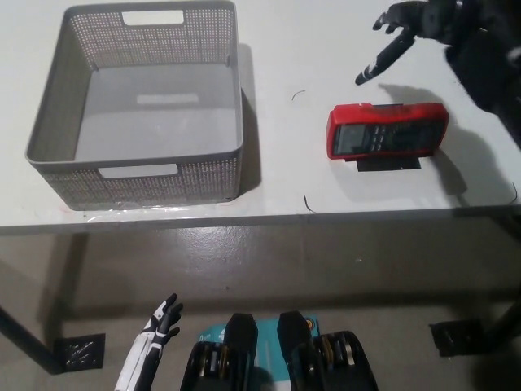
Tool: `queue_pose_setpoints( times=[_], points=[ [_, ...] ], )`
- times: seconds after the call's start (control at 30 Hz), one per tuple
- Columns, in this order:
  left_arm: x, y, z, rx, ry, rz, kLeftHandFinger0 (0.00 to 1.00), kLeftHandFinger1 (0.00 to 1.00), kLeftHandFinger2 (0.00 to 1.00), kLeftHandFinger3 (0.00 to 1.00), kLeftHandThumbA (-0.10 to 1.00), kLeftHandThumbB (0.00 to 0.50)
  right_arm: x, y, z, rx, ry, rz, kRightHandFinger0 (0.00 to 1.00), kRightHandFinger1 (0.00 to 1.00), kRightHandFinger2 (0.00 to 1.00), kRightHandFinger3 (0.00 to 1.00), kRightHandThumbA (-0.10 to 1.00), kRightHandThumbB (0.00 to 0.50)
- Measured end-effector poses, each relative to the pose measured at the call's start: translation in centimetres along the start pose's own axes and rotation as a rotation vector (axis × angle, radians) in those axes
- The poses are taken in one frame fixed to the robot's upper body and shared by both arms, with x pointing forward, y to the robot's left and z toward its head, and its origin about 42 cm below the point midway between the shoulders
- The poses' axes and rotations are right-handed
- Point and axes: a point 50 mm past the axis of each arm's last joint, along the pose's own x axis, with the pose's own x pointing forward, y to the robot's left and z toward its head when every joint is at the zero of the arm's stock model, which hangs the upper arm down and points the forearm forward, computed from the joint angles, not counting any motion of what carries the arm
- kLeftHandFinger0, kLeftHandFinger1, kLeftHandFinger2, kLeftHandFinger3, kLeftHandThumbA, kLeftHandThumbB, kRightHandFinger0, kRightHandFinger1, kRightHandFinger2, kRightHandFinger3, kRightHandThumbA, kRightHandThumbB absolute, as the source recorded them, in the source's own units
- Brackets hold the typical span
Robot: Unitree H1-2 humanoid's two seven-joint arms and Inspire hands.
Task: Use the right hand to pick up a multimeter on the right side and put it into a container on the left side
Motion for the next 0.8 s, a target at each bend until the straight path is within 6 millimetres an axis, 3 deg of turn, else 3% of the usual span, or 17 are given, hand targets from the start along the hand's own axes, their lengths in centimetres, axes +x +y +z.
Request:
queue_pose_setpoints(
  times=[0.07, 0.17, 0.3, 0.47, 0.57, 0.77, 0.8],
  points=[
    [0.0, 0.0, 0.1, -0.001, -0.008, -0.001, 1.0, 1.0, 1.0, 1.0, 1.0, 0.39, -0.1, -0.1, 1.0, -0.019, 0.019, 0.005, 1.0, 1.0, 1.0, 1.0, 0.86, 0.5],
    [-0.1, -0.1, 0.1, -0.002, -0.016, -0.003, 1.0, 1.0, 1.0, 1.0, 1.0, 0.375, -0.1, 0.2, 2.1, -0.065, 0.037, 0.009, 1.0, 1.0, 1.0, 1.0, 1.0, 0.5],
    [-0.4, -0.2, 0.0, 0.0, -0.021, -0.006, 1.0, 1.0, 1.0, 1.0, 1.0, 0.372, 0.6, 1.8, 2.7, -0.133, 0.05, 0.039, 1.0, 1.0, 1.0, 1.0, 0.98, 0.5],
    [-0.3, -0.3, 0.1, 0.002, -0.031, -0.011, 1.0, 1.0, 1.0, 1.0, 1.0, 0.387, 1.7, 4.0, 2.0, -0.144, 0.044, 0.092, 1.0, 1.0, 1.0, 1.0, 0.95, 0.5],
    [-0.2, -0.3, 0.2, 0.001, -0.036, -0.012, 1.0, 1.0, 1.0, 1.0, 1.0, 0.405, 2.4, 5.4, 1.1, -0.174, 0.062, 0.117, 1.0, 1.0, 1.0, 1.0, 1.0, 0.5],
    [0.1, -0.3, 0.7, 0.002, -0.053, -0.019, 1.0, 1.0, 1.0, 1.0, 1.0, 0.409, 3.0, 6.9, 0.2, -0.235, 0.084, 0.144, 1.0, 1.0, 1.0, 1.0, 0.97, 0.5],
    [0.1, -0.3, 0.8, 0.002, -0.055, -0.019, 1.0, 1.0, 1.0, 1.0, 1.0, 0.417, 3.1, 6.9, 0.1, -0.244, 0.086, 0.146, 1.0, 1.0, 1.0, 1.0, 0.92, 0.5]
  ],
)
